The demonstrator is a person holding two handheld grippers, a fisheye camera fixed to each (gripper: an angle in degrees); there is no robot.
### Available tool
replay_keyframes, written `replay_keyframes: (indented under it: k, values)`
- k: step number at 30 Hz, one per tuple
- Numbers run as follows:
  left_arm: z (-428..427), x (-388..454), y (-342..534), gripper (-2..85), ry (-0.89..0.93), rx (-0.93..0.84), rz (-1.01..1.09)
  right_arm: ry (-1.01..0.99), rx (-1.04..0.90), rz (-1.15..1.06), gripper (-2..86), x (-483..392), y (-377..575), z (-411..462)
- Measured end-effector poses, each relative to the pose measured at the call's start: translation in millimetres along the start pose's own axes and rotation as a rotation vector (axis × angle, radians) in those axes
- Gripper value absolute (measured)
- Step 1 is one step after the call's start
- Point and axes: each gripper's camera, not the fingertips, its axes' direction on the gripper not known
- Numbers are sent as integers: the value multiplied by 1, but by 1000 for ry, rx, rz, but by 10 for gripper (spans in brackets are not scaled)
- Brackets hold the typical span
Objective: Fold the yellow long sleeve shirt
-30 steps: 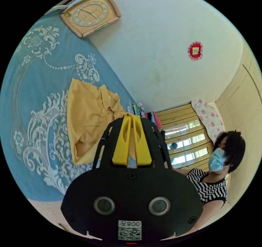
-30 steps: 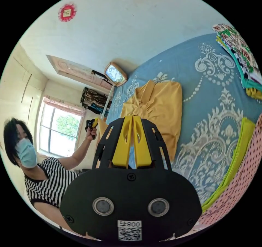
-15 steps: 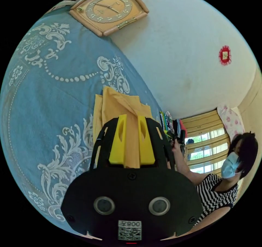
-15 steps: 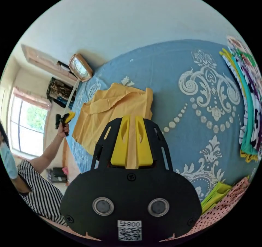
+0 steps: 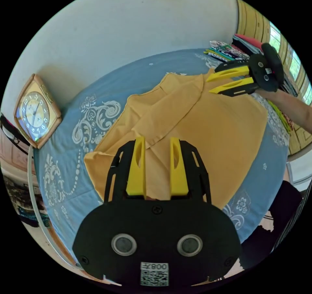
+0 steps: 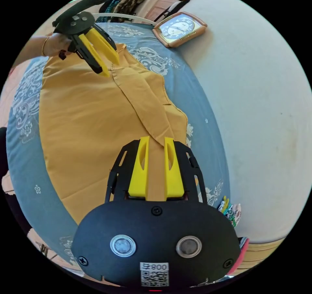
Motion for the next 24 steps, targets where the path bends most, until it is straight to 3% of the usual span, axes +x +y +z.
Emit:
replay_keyframes:
  k: [15, 24]
  values:
    - [62, 51, -55, 28, -246, -44, 113, 148, 14, -128, 13, -35, -69, 30]
    - [46, 18, -83, 15, -221, 31, 55, 157, 59, -18, 0, 12, -77, 24]
